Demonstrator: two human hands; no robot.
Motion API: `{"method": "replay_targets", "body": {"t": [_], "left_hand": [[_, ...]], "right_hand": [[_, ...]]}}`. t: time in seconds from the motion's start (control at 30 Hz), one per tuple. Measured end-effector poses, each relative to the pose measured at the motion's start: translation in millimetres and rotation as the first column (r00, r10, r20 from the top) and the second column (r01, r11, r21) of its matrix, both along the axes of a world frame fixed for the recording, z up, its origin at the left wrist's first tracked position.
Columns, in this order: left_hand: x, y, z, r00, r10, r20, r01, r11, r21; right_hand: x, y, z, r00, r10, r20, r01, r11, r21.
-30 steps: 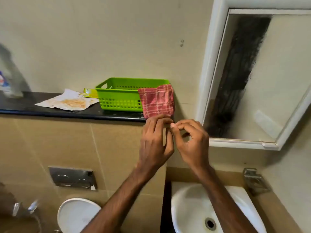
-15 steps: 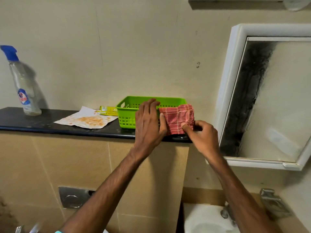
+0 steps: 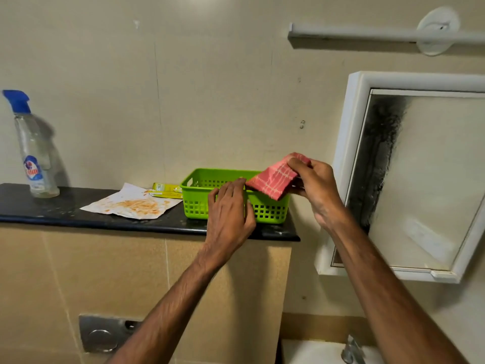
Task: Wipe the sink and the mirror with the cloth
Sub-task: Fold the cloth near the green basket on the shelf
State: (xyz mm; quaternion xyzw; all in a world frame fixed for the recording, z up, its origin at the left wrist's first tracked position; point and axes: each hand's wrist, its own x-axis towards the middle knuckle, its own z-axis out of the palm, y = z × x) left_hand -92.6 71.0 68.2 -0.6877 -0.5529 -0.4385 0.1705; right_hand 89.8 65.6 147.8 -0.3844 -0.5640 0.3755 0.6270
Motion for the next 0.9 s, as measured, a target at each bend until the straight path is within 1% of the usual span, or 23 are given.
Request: {"method": "replay_targets", "body": {"t": [0.07,0.13,0.2,0.3,0.37,0.43,0.5,0.57,0.63,0.7,0.83,0.9], "left_hand": [[2.2,-0.5,4.3,0.999,-0.015,0.048,0.014,1.0,0.015],[3.9,0.6,9.1,0.992,-0.042,0.115,0.041,0.999,0.013],[7.0,-1.1,19.5,0.974,-0.064,0.219,0.061,0.998,0.02],[12.0,-5.2,43.2,0.933,-0.116,0.34,0.083,0.99,0.11],[18.7,-9.1,59.5,0.915,-0.216,0.342,0.151,0.967,0.206],[28.6,-13.5,73.6,0.897,-0.316,0.308,0.23,0.93,0.286],[42.0,-19.7,82.6,0.873,-0.391,0.291,0.284,0.893,0.349],[56.4,-26.5,84.8,0.828,-0.455,0.328,0.329,0.867,0.374],[74.0,-32.7,81.1,0.768,-0.516,0.38,0.401,0.849,0.344],[93.0,-38.6,70.6,0.716,-0.552,0.428,0.484,0.834,0.265],[127.8,-43.1,32.7,0.636,-0.521,0.569,0.599,0.799,0.062],[139.9,-43.7,8.5,0.568,-0.502,0.653,0.65,0.759,0.017]], "right_hand": [[-5.2,6.6,21.3,0.999,0.047,-0.012,-0.046,0.999,0.009],[-6.3,11.6,37.4,0.99,0.12,-0.077,-0.119,0.993,0.017],[-1.3,11.5,48.7,0.964,0.211,-0.161,-0.207,0.977,0.044],[12.0,3.3,54.3,0.924,0.304,-0.233,-0.283,0.952,0.117],[22.3,-8.1,54.2,0.908,0.332,-0.256,-0.298,0.941,0.164],[31.5,-22.1,53.3,0.905,0.327,-0.272,-0.278,0.938,0.205],[41.5,-38.6,52.5,0.912,0.299,-0.282,-0.237,0.943,0.234],[52.2,-54.1,50.7,0.919,0.26,-0.296,-0.188,0.949,0.253],[64.0,-68.6,45.3,0.925,0.216,-0.313,-0.136,0.956,0.26],[74.8,-79.0,34.3,0.926,0.179,-0.333,-0.098,0.965,0.245],[91.4,-88.0,-2.5,0.9,0.136,-0.415,-0.087,0.987,0.135],[99.7,-91.3,-28.5,0.889,0.104,-0.447,-0.087,0.994,0.059]]}}
